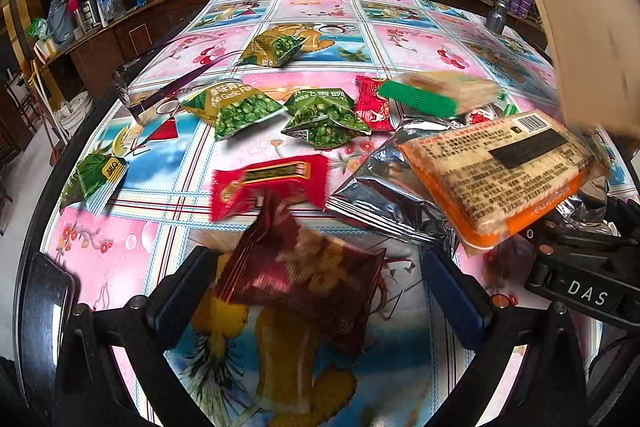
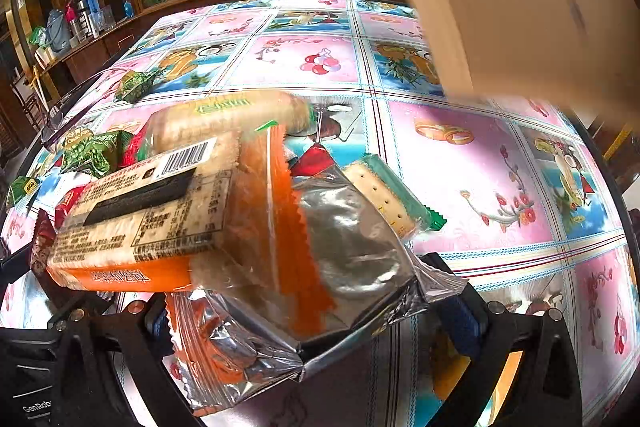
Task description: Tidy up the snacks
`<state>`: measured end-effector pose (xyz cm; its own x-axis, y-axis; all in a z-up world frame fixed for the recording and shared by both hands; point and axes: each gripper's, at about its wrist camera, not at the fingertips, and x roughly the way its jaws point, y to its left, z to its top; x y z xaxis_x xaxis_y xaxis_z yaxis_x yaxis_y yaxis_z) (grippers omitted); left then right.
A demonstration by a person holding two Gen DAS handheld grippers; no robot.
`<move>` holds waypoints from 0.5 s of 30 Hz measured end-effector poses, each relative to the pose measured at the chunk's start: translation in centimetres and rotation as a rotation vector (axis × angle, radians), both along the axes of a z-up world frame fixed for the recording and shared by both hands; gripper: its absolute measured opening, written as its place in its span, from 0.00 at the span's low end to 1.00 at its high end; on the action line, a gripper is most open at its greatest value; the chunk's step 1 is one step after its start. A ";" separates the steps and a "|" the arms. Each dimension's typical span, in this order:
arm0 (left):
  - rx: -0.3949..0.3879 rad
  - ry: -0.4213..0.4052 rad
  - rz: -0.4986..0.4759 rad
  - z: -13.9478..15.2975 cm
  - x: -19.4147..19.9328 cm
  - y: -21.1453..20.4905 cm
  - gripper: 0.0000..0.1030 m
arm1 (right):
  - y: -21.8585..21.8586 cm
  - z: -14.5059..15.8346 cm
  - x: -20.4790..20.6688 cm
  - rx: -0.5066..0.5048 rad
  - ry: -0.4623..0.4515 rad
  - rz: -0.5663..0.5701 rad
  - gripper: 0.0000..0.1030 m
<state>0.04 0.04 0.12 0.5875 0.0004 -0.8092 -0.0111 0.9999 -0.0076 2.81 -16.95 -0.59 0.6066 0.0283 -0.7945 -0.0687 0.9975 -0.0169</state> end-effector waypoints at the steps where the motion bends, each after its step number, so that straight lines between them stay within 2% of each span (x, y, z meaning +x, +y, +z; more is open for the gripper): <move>1: 0.000 0.000 0.000 0.0 0.1 0.1 1.00 | -0.1 0.1 0.0 0.000 0.000 0.001 1.00; 15: 0.000 0.000 0.000 -0.1 0.1 0.1 1.00 | -0.2 0.0 0.1 0.002 0.000 0.012 1.00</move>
